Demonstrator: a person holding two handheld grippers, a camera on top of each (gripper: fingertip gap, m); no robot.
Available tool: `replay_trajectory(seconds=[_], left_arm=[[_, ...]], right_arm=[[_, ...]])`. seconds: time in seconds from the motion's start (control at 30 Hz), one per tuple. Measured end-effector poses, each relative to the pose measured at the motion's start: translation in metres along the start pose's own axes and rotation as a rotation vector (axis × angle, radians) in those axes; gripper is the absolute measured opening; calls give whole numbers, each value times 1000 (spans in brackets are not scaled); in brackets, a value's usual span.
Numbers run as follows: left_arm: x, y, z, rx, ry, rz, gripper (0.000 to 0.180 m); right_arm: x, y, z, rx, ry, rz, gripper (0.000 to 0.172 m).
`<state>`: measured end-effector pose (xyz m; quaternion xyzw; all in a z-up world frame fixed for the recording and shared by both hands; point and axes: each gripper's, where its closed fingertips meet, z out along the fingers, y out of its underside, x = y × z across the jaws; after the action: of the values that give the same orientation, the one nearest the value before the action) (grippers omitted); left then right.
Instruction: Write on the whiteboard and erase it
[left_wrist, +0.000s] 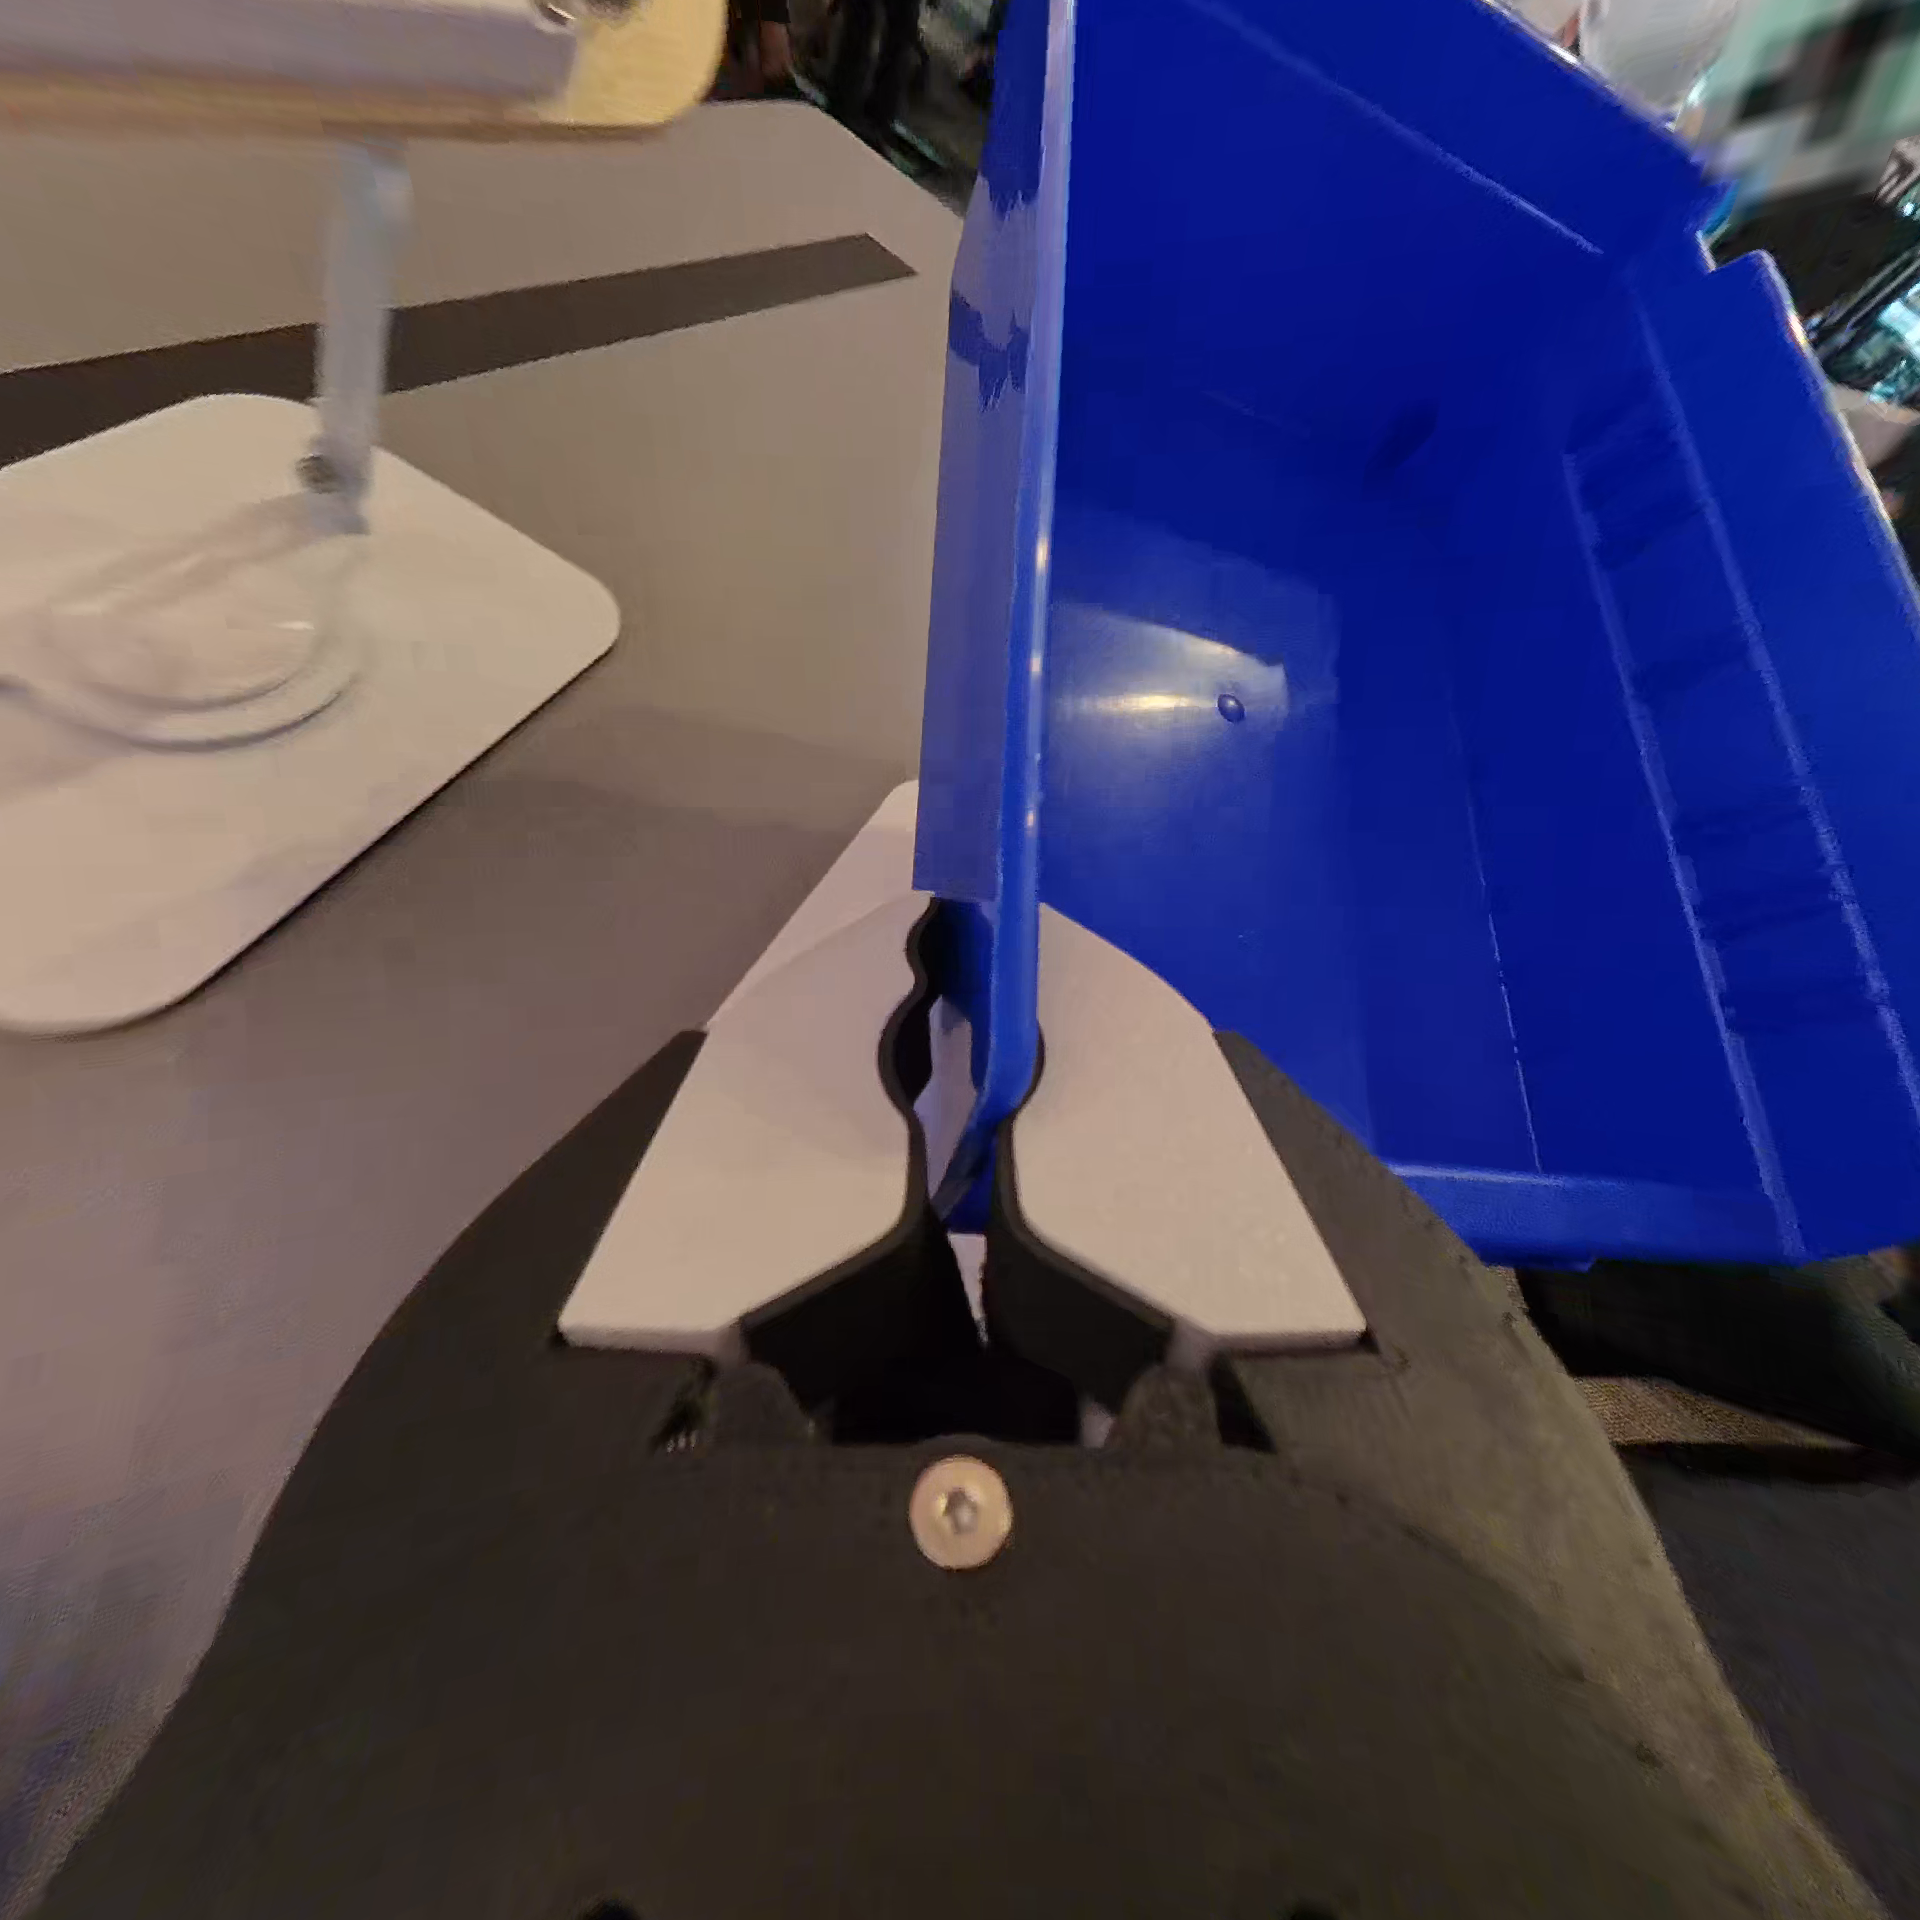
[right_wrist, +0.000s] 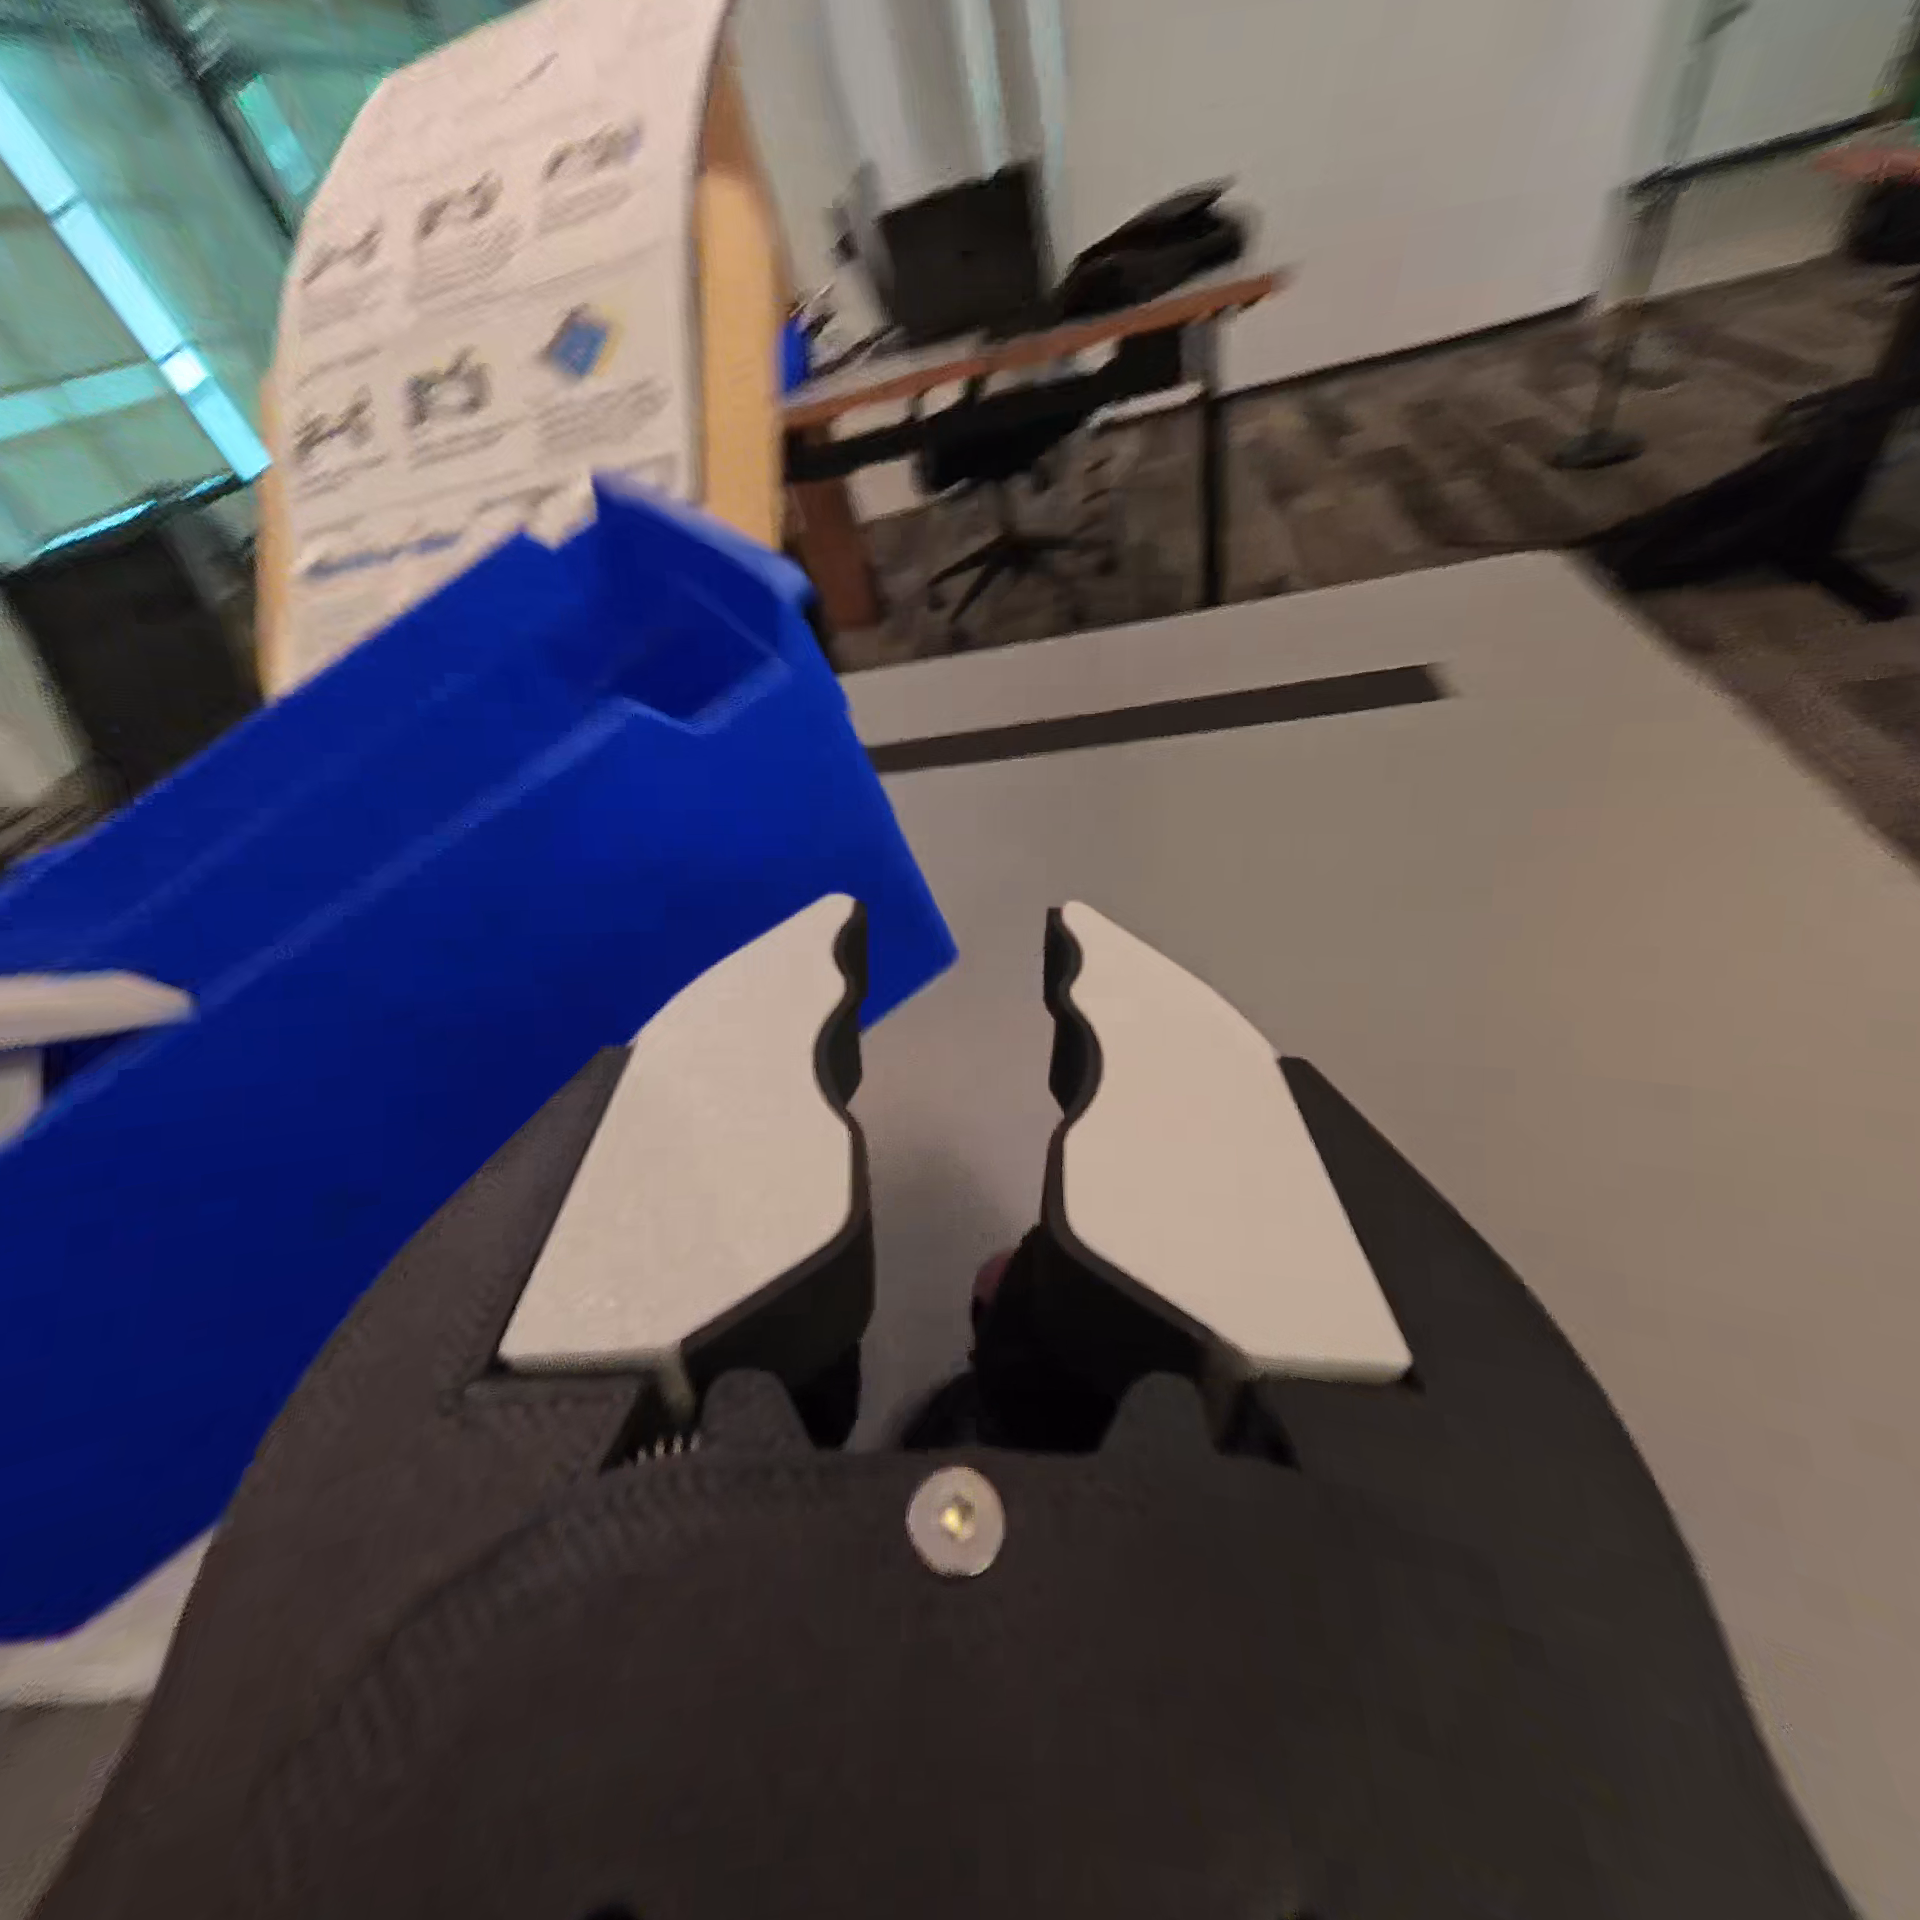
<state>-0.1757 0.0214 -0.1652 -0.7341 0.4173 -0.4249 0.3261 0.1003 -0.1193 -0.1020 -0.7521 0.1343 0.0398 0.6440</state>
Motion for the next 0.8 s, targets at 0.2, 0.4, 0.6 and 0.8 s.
replay_trajectory(seconds=[0.2, 0.4, 0.6, 0.8], left_arm=[[-2, -24, 121, -23, -13, -40, 6], [-16, -36, 193, -14, -74, -117, 7], [-35, -29, 220, -29, -117, -191, 9], [-33, -28, 229, -12, -134, -189, 11]], right_arm=[[29, 12, -23, -8, 86, 6, 48], [10, 59, 6, -145, 84, -78, 73], [30, 80, 32, -217, 99, -27, 71], [23, 98, 49, -304, 73, -62, 68]])
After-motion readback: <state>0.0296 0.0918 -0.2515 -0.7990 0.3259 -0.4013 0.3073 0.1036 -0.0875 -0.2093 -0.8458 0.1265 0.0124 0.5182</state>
